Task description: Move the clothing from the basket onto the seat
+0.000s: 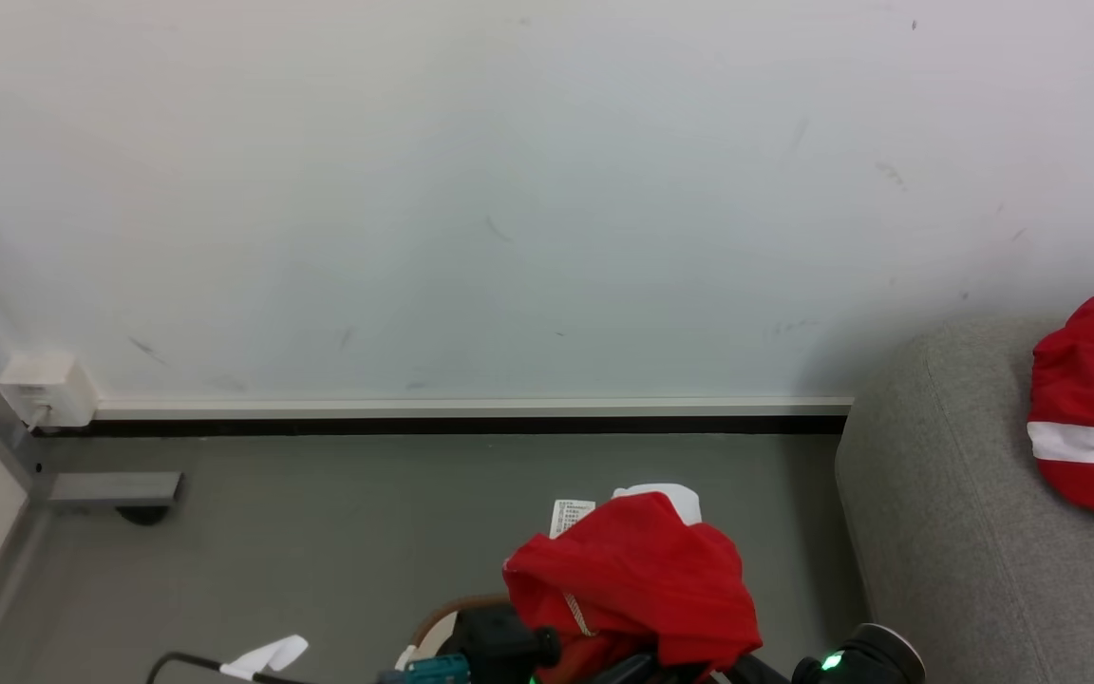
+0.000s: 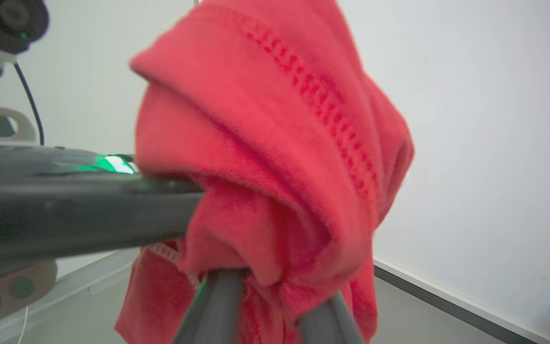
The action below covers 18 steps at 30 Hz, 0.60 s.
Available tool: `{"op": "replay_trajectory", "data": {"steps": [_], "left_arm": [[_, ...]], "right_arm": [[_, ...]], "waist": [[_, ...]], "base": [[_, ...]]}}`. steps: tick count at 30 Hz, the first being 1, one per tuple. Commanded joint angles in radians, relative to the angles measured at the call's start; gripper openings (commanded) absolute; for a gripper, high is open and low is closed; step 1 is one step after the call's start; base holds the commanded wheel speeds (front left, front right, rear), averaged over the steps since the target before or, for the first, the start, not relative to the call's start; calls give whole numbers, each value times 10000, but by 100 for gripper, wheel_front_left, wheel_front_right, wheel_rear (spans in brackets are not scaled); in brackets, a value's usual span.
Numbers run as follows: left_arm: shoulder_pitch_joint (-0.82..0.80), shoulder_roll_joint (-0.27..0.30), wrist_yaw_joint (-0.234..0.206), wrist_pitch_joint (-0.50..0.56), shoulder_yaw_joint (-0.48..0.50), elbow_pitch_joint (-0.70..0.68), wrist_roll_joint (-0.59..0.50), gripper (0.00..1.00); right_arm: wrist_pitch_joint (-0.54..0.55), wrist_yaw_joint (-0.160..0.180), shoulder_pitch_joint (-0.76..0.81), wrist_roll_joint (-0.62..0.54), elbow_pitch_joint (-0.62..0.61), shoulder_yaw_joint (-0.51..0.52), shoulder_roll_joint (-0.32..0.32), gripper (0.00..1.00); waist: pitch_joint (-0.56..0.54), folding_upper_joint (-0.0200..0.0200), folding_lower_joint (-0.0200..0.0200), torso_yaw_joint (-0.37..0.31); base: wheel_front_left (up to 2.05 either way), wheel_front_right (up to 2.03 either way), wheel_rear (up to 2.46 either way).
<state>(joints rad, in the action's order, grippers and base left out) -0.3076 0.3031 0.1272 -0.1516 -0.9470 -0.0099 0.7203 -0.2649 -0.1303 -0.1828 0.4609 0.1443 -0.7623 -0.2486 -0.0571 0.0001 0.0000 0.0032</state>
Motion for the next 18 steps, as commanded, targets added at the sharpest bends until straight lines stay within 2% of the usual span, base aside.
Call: {"op": "replay_trajectory", "data": {"steps": [1, 3, 7, 8, 9, 10, 18], "left_arm": [[-115, 127, 55, -116, -82, 54, 197, 0], [-136, 158, 52, -235, -95, 127, 209, 0], [-156, 166, -19, -342, -38, 304, 169, 37], [-160, 164, -65, -365, -16, 341, 96, 49], [-160, 159, -118, -416, -10, 381, 30, 85], [-154, 150, -142, -441, 5, 416, -15, 100], [-109, 87, -318, -644, 56, 667, -168, 100]], "right_arm": [[11, -6, -67, 89, -126, 29, -30, 0], [8, -6, -25, 153, -187, 29, -69, 0], [5, -6, 97, 196, -264, 188, -128, 0], [5, -6, 141, 176, -259, 258, -139, 0], [5, -6, 192, 157, -252, 350, -137, 0], [5, -6, 235, 125, -258, 470, -136, 0], [5, -6, 518, -112, -338, 1246, -153, 0]], "waist": [[-1, -1, 0, -11], [-2, -1, 0, -23], [-1, -1, 0, -64], [-5, -1, 0, -78], [-5, -1, 0, -95], [-1, -1, 0, -112], [65, -1, 0, -327]], "base": [[0, 0, 0], [0, 0, 0], [0, 0, 0], [0, 0, 0], [0, 0, 0], [0, 0, 0], [0, 0, 0]]}}
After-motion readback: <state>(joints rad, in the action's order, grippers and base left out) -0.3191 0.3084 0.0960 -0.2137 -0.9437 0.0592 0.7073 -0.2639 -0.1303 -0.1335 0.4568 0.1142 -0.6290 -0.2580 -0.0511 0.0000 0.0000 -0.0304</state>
